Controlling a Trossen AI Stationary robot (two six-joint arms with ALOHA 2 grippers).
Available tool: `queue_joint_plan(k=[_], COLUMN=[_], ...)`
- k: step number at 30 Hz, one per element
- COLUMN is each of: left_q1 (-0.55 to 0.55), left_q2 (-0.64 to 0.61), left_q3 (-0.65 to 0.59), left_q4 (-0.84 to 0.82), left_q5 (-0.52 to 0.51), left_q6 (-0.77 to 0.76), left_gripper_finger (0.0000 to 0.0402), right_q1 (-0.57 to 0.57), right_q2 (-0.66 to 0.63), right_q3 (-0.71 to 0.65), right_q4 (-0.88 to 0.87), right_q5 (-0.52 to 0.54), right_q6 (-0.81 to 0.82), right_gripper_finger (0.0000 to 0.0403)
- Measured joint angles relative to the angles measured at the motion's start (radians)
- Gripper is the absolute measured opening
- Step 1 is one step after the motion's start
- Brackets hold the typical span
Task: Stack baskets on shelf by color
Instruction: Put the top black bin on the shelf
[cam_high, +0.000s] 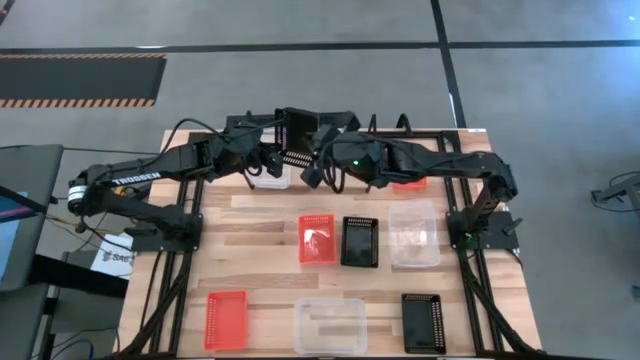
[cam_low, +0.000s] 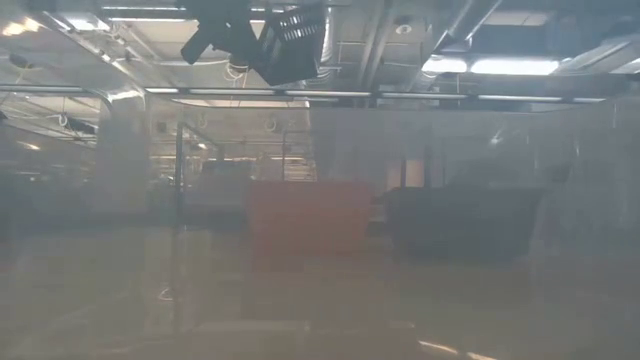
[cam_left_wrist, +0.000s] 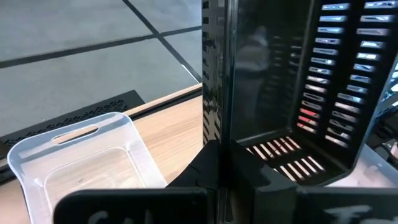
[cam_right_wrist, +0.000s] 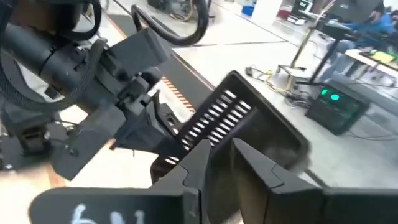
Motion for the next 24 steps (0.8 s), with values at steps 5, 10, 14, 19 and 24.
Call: queue_joint_plan(k=[5,10,14,19,24], left_q1=[0.000,0.000,0.000,0.000,0.000], left_q2=[0.000,0.000,0.000,0.000,0.000], left_q3=[0.000,0.000,-0.001,-0.001,-0.001], left_q4=[0.013,0.036,0.037,0.037,0.037], left_q5=[0.000,-0.001,-0.001,-0.001,-0.001], left_q6=[0.001,0.008,0.009,0.017,0.017], left_gripper_finger=[0.0000,0.0000,0.0000,0.0000,0.0000], right_q1=[0.014,0.005,-0.011,-0.042,-0.073], right_q2=[-0.012,-0.012,0.004,-0.001,0.002], right_q3=[0.028,0.024,0.023,0.025,0.024], right_q4=[-0.109,-0.238,-0.256,-0.243,-0.244], right_q5=[0.020,0.018,0.019,0.018,0.011], right_q6=[0.117,0.230,0.247,0.247,0.247], right_gripper_finger=[0.0088,0.0095,0.0124,0.0180,0.0223])
